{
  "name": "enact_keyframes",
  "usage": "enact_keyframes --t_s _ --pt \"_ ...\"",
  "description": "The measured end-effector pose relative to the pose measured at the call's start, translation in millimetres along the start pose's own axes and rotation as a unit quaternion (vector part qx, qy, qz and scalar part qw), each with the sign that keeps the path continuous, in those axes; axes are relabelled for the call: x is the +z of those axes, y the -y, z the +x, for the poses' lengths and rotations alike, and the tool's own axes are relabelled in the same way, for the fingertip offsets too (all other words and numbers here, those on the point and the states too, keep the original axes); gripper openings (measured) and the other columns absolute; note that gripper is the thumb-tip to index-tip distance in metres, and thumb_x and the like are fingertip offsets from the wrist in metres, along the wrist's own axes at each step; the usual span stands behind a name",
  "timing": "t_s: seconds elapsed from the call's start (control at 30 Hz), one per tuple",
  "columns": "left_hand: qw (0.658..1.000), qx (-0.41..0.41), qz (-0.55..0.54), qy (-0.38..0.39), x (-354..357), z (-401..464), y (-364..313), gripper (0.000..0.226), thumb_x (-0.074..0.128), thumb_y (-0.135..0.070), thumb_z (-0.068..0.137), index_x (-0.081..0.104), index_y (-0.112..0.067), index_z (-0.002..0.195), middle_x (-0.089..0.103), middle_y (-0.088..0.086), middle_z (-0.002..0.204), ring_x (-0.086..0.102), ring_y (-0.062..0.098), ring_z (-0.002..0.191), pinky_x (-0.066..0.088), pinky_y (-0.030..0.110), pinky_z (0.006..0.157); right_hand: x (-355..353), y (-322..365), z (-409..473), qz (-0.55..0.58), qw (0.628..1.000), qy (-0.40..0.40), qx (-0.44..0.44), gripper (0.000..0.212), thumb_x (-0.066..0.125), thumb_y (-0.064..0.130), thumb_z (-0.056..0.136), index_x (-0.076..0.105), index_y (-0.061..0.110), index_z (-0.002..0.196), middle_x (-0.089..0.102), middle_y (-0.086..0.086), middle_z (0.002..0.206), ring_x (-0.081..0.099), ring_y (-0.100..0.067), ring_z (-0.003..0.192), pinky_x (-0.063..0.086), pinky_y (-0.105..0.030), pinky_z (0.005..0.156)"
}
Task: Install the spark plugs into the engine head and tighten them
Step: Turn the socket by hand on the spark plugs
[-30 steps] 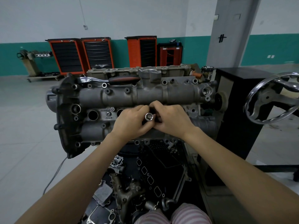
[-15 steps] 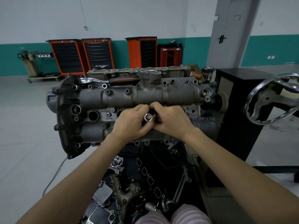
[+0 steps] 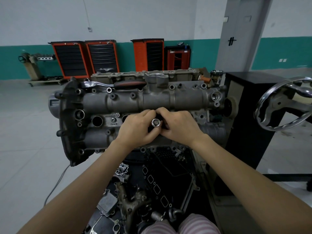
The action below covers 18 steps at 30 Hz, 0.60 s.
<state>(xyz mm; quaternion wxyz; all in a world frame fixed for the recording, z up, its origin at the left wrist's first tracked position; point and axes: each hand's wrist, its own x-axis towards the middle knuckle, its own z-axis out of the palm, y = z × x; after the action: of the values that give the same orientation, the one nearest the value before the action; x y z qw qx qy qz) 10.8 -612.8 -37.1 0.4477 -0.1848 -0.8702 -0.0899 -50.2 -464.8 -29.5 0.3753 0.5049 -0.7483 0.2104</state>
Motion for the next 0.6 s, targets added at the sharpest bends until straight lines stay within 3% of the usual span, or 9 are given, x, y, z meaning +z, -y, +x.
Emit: enact_keyframes --t_s 0.1,0.23,0.37,0.5,0.6 --pt "1.000 -0.007 -0.008 0.002 -0.4 0.2 -0.8 0.024 0.046 -0.029 0.078 0.048 -0.006 0.069 0.050 0.003 0.062 0.044 0.022 0.043 0.025 0.022 0.045 -3.6 2.2 0.5 0.000 1.000 -0.006 -0.021 0.019 0.073 0.008 0.066 0.062 0.002 0.080 0.060 -0.006 0.054 0.058 -0.029 0.047 0.038 -0.029 0.038" --pt "1.000 -0.009 0.004 0.003 0.9 0.6 0.4 0.030 0.048 -0.033 0.079 0.046 -0.007 0.063 0.050 0.003 0.056 0.046 0.024 0.042 0.029 0.023 0.040 -2.7 0.0 -0.6 0.010 1.000 -0.023 -0.015 0.019 0.074 0.002 0.062 0.056 0.002 0.069 0.056 -0.008 0.050 0.054 -0.030 0.044 0.040 -0.031 0.035" --pt "1.000 0.006 0.021 -0.001 2.2 0.8 0.6 0.034 0.048 -0.031 0.081 0.049 -0.005 0.059 0.051 0.004 0.052 0.047 0.025 0.041 0.033 0.026 0.036 -0.9 -0.5 -0.3 0.013 1.000 -0.018 -0.004 0.018 0.072 0.006 0.066 0.057 0.000 0.073 0.057 -0.008 0.051 0.055 -0.030 0.044 0.040 -0.031 0.036" --pt "1.000 -0.005 0.003 0.001 0.5 0.0 0.4 0.027 0.047 -0.029 0.078 0.050 -0.005 0.067 0.052 0.004 0.059 0.046 0.024 0.042 0.028 0.022 0.042 -2.4 1.4 -0.3 0.007 1.000 -0.005 -0.013 0.027 0.073 0.012 0.066 0.063 0.001 0.090 0.062 -0.005 0.057 0.059 -0.029 0.049 0.043 -0.031 0.039" --pt "1.000 -0.009 -0.003 -0.001 0.3 -0.2 0.2 0.025 0.048 -0.030 0.078 0.046 -0.007 0.068 0.050 0.003 0.060 0.044 0.023 0.043 0.025 0.022 0.045 -2.1 0.6 -0.8 0.005 1.000 -0.009 -0.025 0.018 0.073 0.006 0.064 0.061 0.002 0.077 0.059 -0.006 0.053 0.056 -0.030 0.046 0.040 -0.030 0.036"
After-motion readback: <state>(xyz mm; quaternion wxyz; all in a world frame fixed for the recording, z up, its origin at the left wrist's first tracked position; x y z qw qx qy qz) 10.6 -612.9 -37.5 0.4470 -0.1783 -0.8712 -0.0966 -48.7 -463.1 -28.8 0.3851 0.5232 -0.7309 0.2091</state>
